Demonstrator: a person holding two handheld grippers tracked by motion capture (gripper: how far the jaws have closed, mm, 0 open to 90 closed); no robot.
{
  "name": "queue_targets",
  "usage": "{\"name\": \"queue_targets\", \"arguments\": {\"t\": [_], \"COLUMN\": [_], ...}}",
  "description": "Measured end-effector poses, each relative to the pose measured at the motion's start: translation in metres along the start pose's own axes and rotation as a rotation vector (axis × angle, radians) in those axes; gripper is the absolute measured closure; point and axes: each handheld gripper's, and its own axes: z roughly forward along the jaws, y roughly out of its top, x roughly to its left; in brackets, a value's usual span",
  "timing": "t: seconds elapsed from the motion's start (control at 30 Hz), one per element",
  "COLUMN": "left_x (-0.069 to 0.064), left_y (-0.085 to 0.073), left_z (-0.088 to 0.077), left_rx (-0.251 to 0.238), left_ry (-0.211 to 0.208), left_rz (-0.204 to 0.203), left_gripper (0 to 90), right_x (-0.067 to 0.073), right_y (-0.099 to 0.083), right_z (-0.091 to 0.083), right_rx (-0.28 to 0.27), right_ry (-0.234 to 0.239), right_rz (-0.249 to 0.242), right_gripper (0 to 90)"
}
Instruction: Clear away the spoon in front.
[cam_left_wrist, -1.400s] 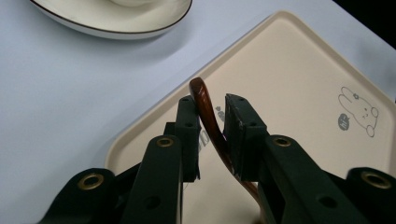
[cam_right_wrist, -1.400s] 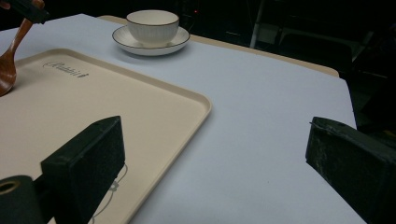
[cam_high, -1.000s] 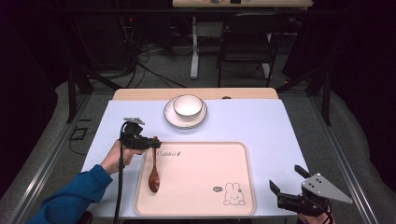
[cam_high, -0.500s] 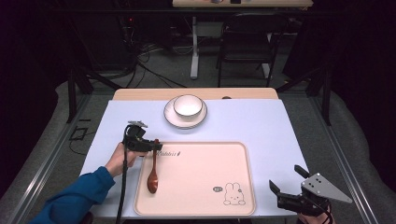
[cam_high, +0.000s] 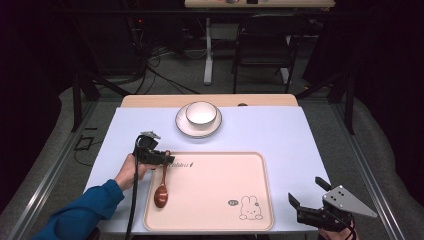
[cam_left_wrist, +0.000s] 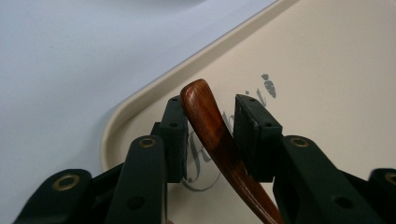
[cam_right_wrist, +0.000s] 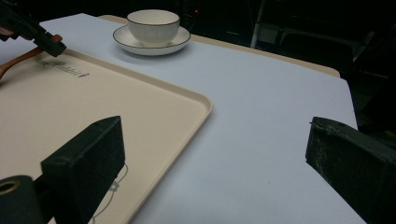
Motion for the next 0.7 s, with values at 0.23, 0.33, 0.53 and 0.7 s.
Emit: {"name": "queue_targets", "arguments": {"t": [0.23, 0.33, 0.53, 0.7], "left_x": [-0.003, -0.005, -0.007, -0.011], "left_y": [0.001, 0.002, 0.003, 0.006], "left_z": [-0.002, -0.002, -0.007, -0.018], "left_rx": [-0.003, -0.011, -0.022, -0.060], "left_ry": [0.018, 0.028, 0.067, 0.096], "left_rz": [0.043, 0.059, 0.084, 0.097], "left_gripper": [53.4, 47.4, 30.9, 22.3], "right_x": [0.000, 0.000, 0.000, 0.000], "right_y": [0.000, 0.000, 0.000, 0.000], "right_z": [0.000, 0.000, 0.000, 0.000], "right_rx": [-0.001, -0.001, -0.001, -0.001], "right_ry": [0.001, 0.000, 0.000, -0.001], "right_rz": [-0.001, 0.000, 0.000, 0.002], "right_gripper": [3.6, 3.6, 3.6, 3.7]}}
